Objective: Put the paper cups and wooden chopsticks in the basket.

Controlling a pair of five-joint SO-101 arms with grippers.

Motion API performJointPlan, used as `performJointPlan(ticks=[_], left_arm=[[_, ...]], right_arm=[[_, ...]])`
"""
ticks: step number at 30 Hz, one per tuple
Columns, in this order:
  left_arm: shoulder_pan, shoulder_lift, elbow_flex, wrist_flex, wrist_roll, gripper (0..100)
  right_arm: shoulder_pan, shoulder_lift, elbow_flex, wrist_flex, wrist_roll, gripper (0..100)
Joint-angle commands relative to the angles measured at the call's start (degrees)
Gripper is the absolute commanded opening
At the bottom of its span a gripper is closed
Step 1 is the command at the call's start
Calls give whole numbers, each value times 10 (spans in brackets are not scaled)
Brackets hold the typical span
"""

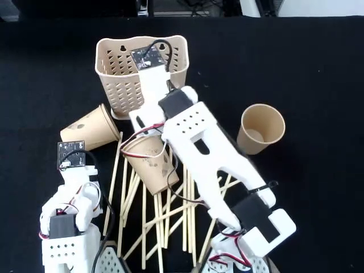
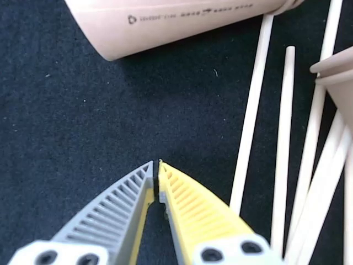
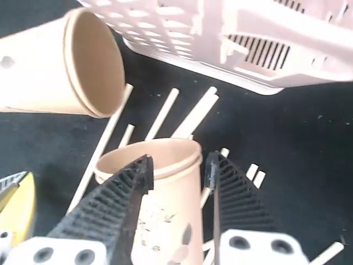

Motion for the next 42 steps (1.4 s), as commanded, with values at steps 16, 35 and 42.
performJointPlan(ticks=[16,35,42], left_arm=[[6,-4,9,9,-4,34],[3,-4,9,9,-4,34],[3,-4,9,9,-4,34]], right_arm=[[-22,131,-138,104,-74,171],[-23,123,-192,230,92,169],[-23,25,-182,238,332,170]])
